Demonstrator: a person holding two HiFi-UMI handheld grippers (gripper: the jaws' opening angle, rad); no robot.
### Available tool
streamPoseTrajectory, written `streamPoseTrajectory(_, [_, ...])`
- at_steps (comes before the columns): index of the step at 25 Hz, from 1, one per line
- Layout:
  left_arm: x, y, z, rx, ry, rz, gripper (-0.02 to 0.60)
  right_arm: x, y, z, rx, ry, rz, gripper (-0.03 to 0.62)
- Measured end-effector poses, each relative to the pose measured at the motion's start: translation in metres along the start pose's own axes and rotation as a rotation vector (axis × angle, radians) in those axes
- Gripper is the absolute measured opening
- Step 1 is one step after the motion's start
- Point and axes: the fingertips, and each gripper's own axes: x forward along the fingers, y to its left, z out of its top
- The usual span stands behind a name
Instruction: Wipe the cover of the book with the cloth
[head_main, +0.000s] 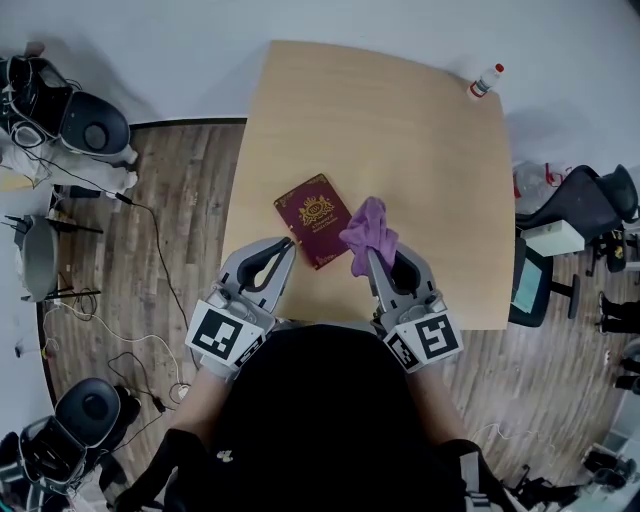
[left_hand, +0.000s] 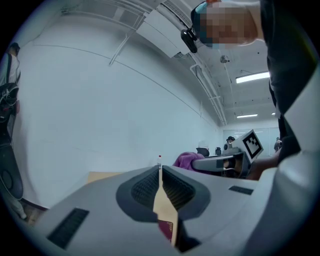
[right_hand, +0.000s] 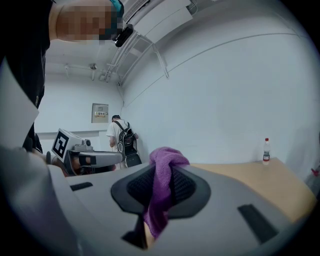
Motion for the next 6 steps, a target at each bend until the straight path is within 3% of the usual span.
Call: streamPoseTrajectory(6, [0.006,0.0032,0.002,0.004,-0.003,0.022,0.02,0.0024,-0.0061,0.0019,-0.013,-0.003,0.011,0.066])
